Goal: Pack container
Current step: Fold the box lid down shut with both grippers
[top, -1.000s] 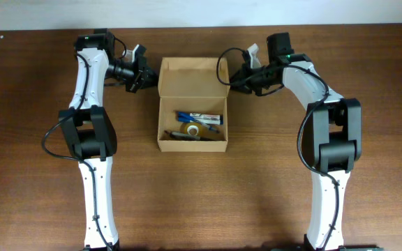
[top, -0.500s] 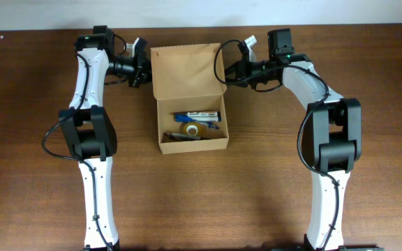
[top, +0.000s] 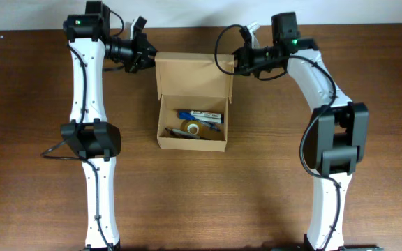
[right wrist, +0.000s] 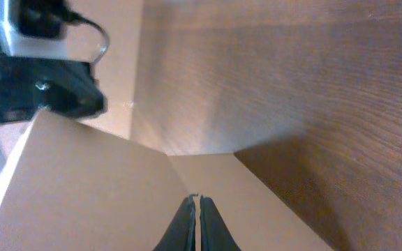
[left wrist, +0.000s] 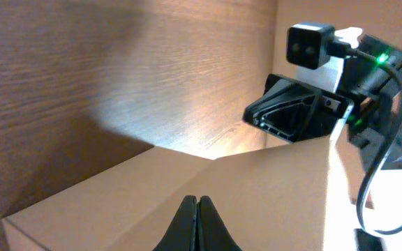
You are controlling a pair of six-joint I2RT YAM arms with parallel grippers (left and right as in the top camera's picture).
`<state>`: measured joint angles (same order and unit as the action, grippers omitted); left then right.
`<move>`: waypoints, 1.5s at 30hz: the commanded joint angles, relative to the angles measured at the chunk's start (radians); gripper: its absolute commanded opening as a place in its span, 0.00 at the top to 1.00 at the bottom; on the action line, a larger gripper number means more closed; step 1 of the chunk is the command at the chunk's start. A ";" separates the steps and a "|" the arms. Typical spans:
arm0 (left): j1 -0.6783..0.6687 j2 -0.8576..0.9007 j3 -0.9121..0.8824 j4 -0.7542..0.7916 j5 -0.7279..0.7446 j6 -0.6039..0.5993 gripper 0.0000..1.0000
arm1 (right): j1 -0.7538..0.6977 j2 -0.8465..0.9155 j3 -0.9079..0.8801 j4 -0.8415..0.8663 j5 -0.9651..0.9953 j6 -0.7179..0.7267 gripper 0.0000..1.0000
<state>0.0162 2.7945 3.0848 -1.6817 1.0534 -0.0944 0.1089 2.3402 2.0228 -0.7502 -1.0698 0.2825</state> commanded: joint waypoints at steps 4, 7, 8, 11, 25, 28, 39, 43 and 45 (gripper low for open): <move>-0.030 -0.045 0.053 -0.006 -0.042 -0.024 0.99 | 0.060 -0.142 0.179 -0.333 0.370 -0.236 0.96; -0.048 -0.077 0.053 -0.006 -0.108 -0.024 0.99 | 0.092 -0.165 0.242 -0.443 0.461 -0.269 0.96; -0.053 -0.090 0.053 -0.006 -0.130 -0.024 0.98 | 0.104 -0.172 0.257 -0.473 0.499 -0.276 0.96; -0.070 -0.127 0.053 -0.006 -0.179 -0.025 0.98 | 0.141 -0.194 0.280 -0.537 0.603 -0.305 0.96; -0.135 -0.325 0.043 -0.006 -0.545 -0.032 0.98 | 0.309 -0.237 0.285 -0.742 1.031 -0.312 0.96; -0.148 -0.370 0.009 -0.006 -0.645 -0.031 0.98 | 0.346 -0.246 0.285 -0.761 1.057 -0.312 0.96; -0.199 -0.522 -0.319 -0.006 -0.790 0.045 0.98 | 0.408 -0.246 0.284 -0.788 1.068 -0.301 0.96; -0.218 -0.570 -0.494 -0.006 -0.793 0.079 0.98 | 0.408 -0.246 0.283 -0.806 1.068 -0.301 0.96; -0.224 -0.581 -0.566 -0.006 -0.797 0.091 0.98 | 0.408 -0.246 0.277 -0.806 1.067 -0.301 0.96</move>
<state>-0.1970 2.2570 2.6038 -1.6878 0.2794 -0.0513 0.5114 2.1353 2.2944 -1.5524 -0.0223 -0.0254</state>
